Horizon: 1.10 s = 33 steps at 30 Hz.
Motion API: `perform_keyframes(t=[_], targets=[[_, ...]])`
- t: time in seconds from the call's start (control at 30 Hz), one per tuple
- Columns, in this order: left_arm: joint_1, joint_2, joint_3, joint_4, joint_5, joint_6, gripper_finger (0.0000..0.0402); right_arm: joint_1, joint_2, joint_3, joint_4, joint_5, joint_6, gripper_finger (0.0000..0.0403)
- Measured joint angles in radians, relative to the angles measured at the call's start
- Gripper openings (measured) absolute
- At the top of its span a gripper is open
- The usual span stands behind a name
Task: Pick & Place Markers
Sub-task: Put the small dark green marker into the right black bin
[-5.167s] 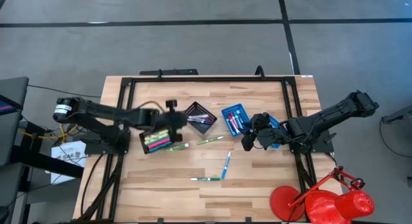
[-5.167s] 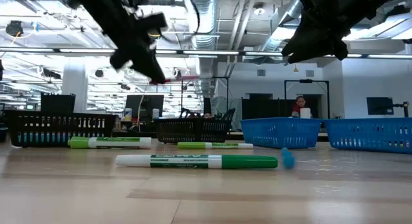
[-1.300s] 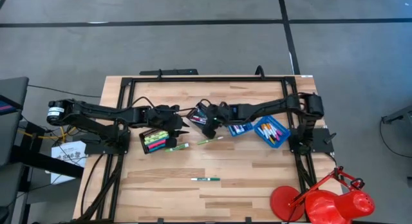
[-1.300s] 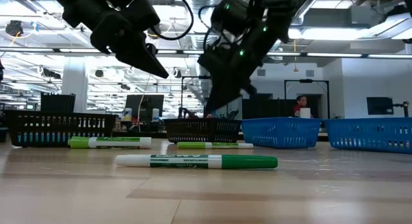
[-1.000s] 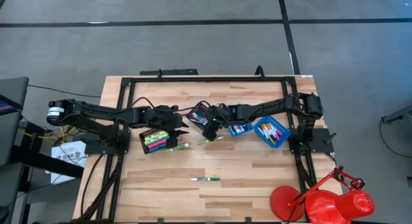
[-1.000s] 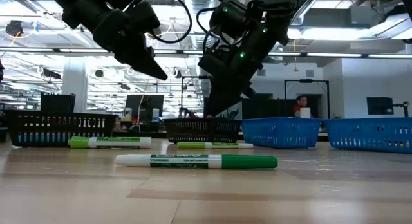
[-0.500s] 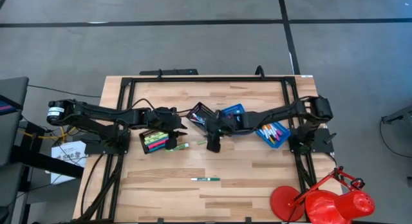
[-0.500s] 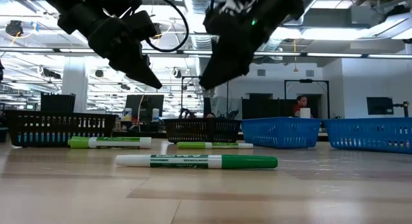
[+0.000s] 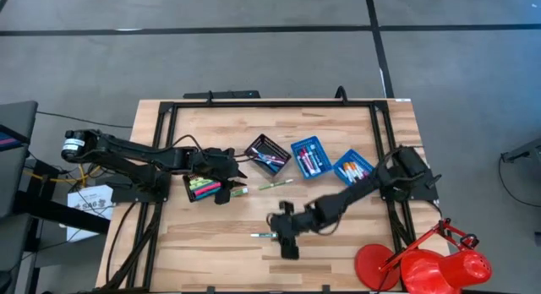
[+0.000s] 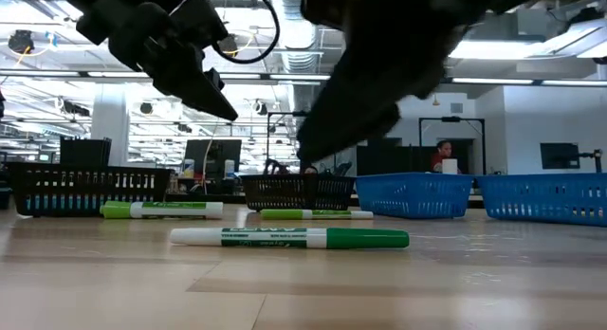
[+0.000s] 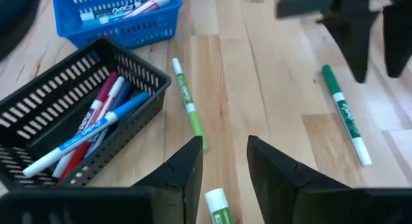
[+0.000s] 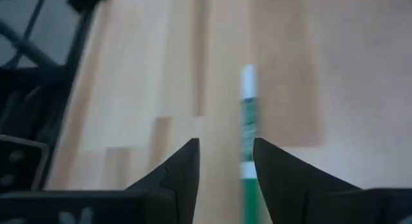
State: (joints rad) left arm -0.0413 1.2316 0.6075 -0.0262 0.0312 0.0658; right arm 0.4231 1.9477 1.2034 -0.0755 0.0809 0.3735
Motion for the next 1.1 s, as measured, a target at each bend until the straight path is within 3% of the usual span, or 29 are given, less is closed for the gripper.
perform_keyframes(t=[0.4,0.57,0.77,0.87,1.03,1.1], targets=[[-0.013,0.000,0.000,0.035,0.000,0.000,0.0117,0.035,0.071,0.000,-0.040,0.104,0.038,0.0119],[-0.013,0.000,0.000,0.036,0.000,0.000,0.0117,0.025,0.101,0.001,-0.029,0.051,0.038,0.0119],[-0.013,0.000,0.000,0.041,0.000,0.000,0.0117,0.031,0.156,0.006,0.000,0.061,0.037,0.0116],[-0.013,0.000,0.000,0.043,0.000,0.000,0.0117,0.019,0.164,0.006,0.002,0.058,0.015,0.0095],[-0.013,0.000,0.000,0.051,0.000,0.000,0.0117,-0.016,0.120,0.001,-0.001,0.031,-0.012,0.0022],[-0.013,0.000,0.000,0.051,0.000,0.001,0.0117,-0.034,0.092,-0.005,-0.018,0.040,-0.023,0.0021]])
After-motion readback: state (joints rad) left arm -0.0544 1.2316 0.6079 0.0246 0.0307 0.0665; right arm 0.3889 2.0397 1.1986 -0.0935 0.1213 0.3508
